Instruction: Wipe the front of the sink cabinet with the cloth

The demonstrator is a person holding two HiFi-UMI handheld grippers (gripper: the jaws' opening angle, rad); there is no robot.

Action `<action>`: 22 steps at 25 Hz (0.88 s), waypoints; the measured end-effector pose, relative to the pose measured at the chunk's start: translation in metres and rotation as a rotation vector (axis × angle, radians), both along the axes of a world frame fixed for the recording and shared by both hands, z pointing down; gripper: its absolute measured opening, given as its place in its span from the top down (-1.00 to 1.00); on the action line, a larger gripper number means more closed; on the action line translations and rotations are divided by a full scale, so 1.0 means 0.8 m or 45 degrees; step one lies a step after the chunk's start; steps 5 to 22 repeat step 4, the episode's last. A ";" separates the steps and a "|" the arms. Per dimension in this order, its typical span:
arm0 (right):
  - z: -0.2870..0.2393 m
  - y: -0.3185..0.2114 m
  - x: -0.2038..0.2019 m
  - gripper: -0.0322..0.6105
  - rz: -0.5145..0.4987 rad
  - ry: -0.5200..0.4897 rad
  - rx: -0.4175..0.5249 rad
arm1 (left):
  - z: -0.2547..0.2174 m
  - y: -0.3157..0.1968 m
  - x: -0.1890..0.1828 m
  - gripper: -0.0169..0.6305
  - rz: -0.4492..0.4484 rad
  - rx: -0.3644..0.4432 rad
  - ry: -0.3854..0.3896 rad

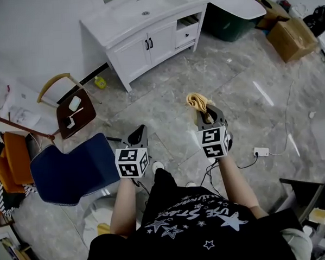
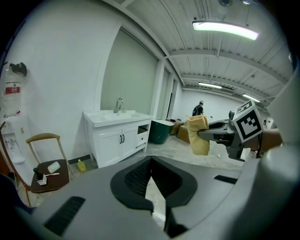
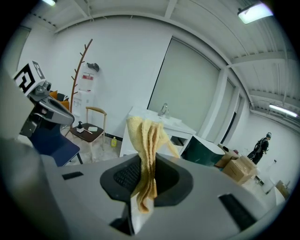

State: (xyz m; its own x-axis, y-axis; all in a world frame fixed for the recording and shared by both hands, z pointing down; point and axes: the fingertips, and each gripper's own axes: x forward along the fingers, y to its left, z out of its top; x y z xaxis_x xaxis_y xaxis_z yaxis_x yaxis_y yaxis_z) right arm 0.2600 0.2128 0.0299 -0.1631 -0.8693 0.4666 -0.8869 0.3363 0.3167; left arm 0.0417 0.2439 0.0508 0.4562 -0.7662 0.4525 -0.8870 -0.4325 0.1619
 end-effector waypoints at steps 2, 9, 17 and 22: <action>0.002 0.026 0.017 0.71 0.001 -0.030 -0.002 | -0.001 0.022 0.019 0.90 0.006 0.002 -0.004; 0.004 0.052 0.033 0.71 -0.004 -0.055 -0.001 | -0.001 0.045 0.036 0.90 0.007 0.005 -0.008; 0.004 0.052 0.033 0.71 -0.004 -0.055 -0.001 | -0.001 0.045 0.036 0.90 0.007 0.005 -0.008; 0.004 0.052 0.033 0.71 -0.004 -0.055 -0.001 | -0.001 0.045 0.036 0.90 0.007 0.005 -0.008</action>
